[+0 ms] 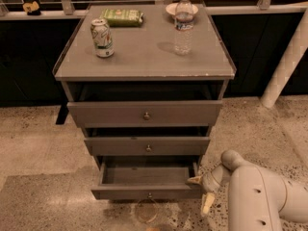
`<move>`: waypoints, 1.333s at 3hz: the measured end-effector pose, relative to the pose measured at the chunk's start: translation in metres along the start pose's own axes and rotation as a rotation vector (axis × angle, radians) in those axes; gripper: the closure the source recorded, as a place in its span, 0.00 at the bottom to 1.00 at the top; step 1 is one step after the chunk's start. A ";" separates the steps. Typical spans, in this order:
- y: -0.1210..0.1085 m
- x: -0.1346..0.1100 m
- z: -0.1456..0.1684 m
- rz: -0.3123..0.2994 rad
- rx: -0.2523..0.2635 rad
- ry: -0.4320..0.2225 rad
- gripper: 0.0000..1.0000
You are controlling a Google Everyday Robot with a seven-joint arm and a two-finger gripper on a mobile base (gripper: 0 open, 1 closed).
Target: Close bottom drawer
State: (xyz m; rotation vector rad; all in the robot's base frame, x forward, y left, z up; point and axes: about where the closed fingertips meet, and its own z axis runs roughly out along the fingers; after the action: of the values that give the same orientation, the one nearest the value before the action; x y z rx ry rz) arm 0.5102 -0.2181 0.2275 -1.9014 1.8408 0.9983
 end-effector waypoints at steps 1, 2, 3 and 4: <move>0.000 0.000 0.000 0.000 0.000 0.000 0.00; 0.003 -0.009 -0.001 -0.022 0.001 0.007 0.00; 0.007 -0.024 -0.029 -0.088 0.092 0.048 0.00; 0.036 -0.019 -0.038 -0.020 0.146 0.075 0.00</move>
Offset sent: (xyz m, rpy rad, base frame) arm -0.0009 0.0095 0.0236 -0.0077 -0.0509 0.0360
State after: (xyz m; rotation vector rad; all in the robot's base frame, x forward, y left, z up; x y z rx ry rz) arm 0.4865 -0.2338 0.2757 -1.8899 1.8766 0.7728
